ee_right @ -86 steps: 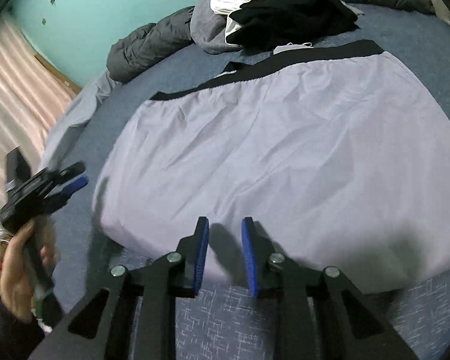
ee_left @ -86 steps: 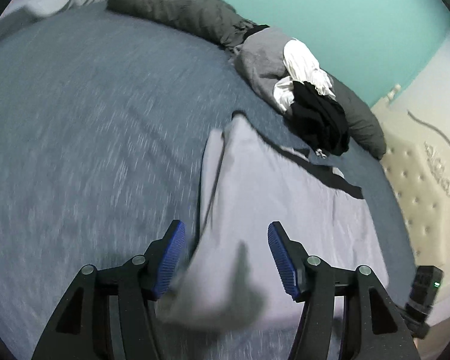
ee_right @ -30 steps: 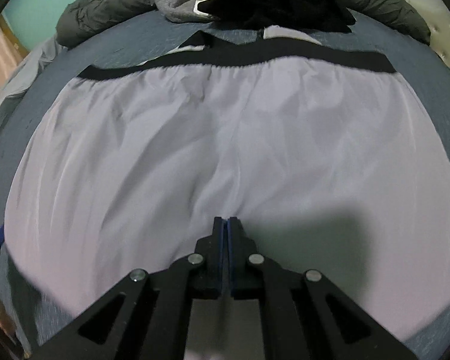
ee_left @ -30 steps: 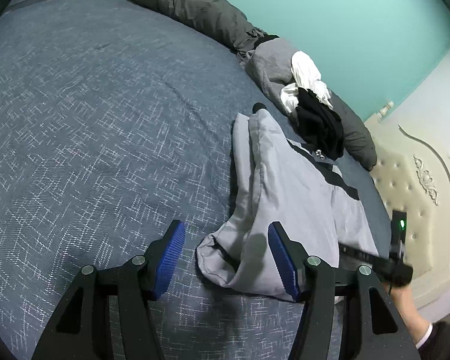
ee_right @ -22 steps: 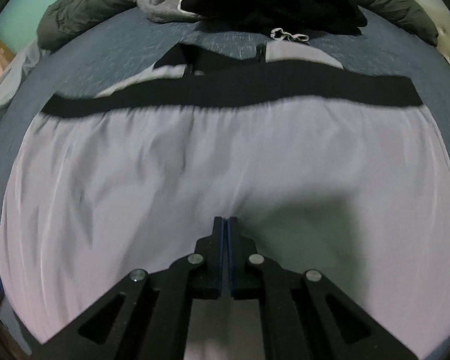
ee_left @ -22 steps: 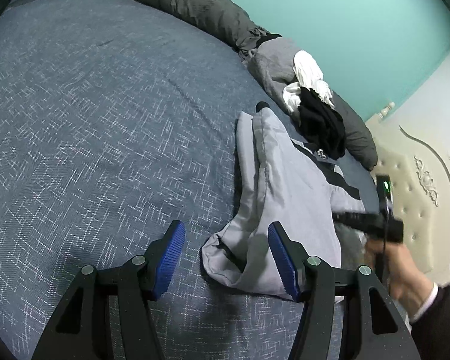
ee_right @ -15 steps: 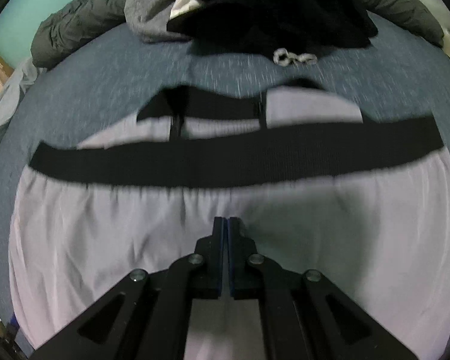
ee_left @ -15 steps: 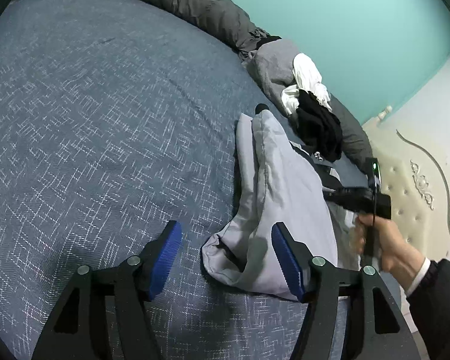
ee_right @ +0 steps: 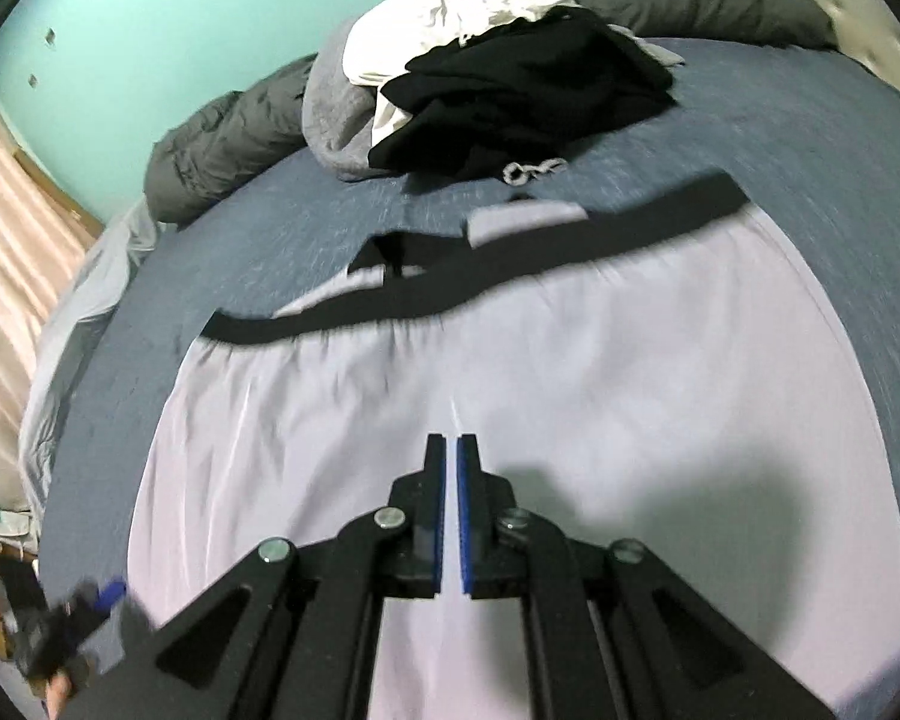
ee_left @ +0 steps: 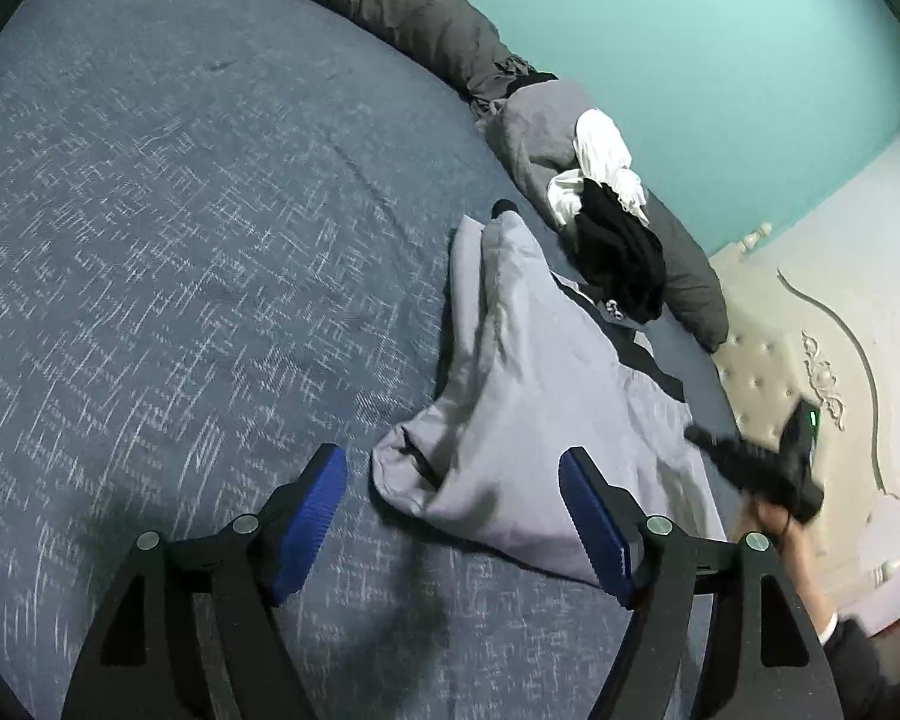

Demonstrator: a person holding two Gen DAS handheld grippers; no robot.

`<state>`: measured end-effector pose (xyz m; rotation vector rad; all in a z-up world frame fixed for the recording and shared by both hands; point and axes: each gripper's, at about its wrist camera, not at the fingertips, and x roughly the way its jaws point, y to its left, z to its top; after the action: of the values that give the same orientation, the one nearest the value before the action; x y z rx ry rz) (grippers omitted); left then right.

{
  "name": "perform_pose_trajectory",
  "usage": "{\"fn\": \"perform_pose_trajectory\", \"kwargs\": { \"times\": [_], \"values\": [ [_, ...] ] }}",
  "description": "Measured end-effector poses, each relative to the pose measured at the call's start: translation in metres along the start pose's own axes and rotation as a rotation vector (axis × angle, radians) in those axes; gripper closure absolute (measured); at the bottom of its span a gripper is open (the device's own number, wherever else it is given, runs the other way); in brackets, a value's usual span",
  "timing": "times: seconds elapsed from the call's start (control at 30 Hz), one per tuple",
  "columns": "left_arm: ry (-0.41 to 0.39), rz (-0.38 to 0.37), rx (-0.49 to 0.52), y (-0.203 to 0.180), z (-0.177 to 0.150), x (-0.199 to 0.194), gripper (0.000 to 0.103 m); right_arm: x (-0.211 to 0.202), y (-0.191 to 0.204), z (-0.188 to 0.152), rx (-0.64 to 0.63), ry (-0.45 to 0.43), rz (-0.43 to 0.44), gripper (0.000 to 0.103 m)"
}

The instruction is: Fold clothes

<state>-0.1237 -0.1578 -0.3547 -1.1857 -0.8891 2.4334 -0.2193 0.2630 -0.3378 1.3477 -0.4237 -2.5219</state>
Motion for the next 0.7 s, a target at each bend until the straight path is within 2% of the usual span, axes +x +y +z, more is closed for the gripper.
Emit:
{"fn": "perform_pose_trajectory", "kwargs": {
  "times": [0.13, 0.23, 0.3, 0.43, 0.63, 0.7],
  "values": [
    [0.012, -0.02, -0.024, -0.003, -0.008, -0.004, 0.022, -0.024, -0.022, -0.04, 0.043, -0.023, 0.01, 0.097],
    [0.037, -0.088, -0.092, -0.002, -0.016, 0.001, 0.022, -0.036, -0.041, -0.065, 0.106, -0.025, 0.026, 0.084],
    [0.054, -0.063, -0.097, -0.003, -0.021, 0.008, 0.022, -0.044, -0.052, -0.08, 0.145, -0.029, 0.031, 0.078],
    [0.076, -0.036, -0.158, 0.006, -0.025, 0.026, 0.022, -0.063, -0.064, -0.104, 0.174, -0.063, 0.048, 0.076],
    [0.05, 0.023, -0.144, 0.008, -0.026, 0.041, 0.023, -0.081, -0.075, -0.119, 0.174, -0.119, 0.051, 0.072],
    [0.037, 0.024, -0.145, 0.009, -0.025, 0.043, 0.032, -0.086, -0.08, -0.123, 0.179, -0.146, 0.041, 0.071]
  ]
}}
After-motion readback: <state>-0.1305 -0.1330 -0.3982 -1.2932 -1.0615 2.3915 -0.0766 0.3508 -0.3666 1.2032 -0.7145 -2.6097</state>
